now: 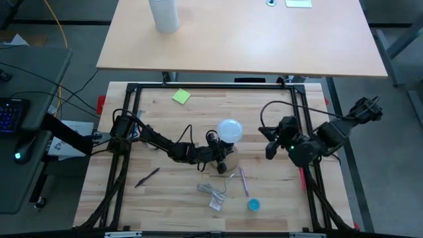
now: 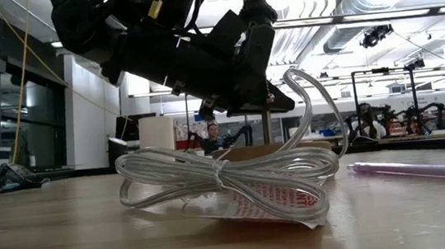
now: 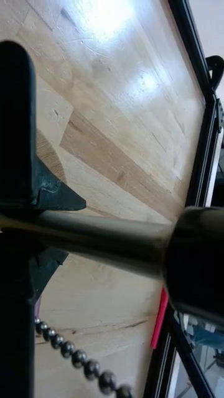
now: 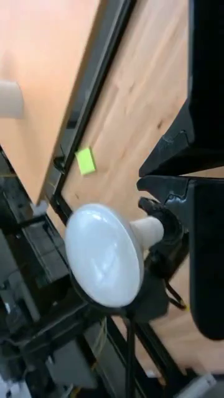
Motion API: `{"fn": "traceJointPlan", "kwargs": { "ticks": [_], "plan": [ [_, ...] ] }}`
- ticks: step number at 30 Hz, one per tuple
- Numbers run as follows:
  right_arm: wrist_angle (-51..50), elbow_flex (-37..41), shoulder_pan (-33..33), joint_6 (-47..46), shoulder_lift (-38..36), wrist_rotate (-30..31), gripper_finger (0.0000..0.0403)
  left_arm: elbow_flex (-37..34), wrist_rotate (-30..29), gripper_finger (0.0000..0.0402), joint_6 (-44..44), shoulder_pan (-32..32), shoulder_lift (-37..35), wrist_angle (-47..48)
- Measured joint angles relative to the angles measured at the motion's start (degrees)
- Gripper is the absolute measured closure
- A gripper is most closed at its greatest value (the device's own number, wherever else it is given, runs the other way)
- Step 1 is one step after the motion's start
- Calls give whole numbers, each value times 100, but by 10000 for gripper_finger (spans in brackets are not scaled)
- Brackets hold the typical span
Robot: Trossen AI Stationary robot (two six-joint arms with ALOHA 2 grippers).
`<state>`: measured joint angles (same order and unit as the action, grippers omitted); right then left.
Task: Screw lightbulb
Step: Remove the lightbulb from the lamp
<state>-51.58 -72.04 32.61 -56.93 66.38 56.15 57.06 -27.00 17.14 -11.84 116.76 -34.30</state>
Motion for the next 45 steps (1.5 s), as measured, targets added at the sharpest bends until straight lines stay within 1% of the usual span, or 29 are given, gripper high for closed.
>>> {"fn": "traceJointPlan", "kwargs": {
  "ticks": [3, 5, 10, 13, 17, 20, 23, 27, 32, 34, 37, 40, 42, 45],
  "plan": [
    [137, 1, 104, 200, -81, -238, 403, 0, -29, 386, 4, -2, -36, -46],
    [169, -1, 170, 281, -132, -320, 403, -4, -52, 377, 38, -4, -51, -55],
    [161, 1, 200, 297, -124, -425, 403, -44, 270, 312, 241, 22, -14, 252],
    [158, -1, 200, 316, -134, -419, 403, -17, 453, 276, 377, 31, -66, 187],
    [156, -1, 200, 446, -126, -436, 403, -24, 666, 234, 412, 25, -80, 186],
    [127, -1, 200, 448, -128, -535, 403, -21, 910, 206, 442, 18, -254, 313],
    [110, -1, 200, 448, -128, -572, 403, -13, 1046, 184, 316, 2, -529, 802],
    [89, -1, 200, 455, -128, -576, 403, -11, 1043, 167, 176, 2, -1000, 1855],
    [55, -1, 200, 505, -169, -617, 403, -7, 1092, 166, -127, 2, -1538, 3066],
    [51, -1, 200, 582, -206, -675, 403, -7, 1249, 165, -279, 0, -1766, 3487],
    [23, -1, 202, 601, -272, -690, 403, -7, 1355, 165, -295, -22, -2141, 4299],
    [7, -1, 202, 692, -343, -801, 403, -4, 1328, 165, -245, -48, -2573, 5017],
    [-6, -1, 227, 704, -387, -966, 403, -4, 1075, 165, -276, -72, -2885, 5372],
    [0, -1, 313, 692, -408, -1468, 403, -4, 227, 171, -330, 8, -3328, 5652]
  ]
}}
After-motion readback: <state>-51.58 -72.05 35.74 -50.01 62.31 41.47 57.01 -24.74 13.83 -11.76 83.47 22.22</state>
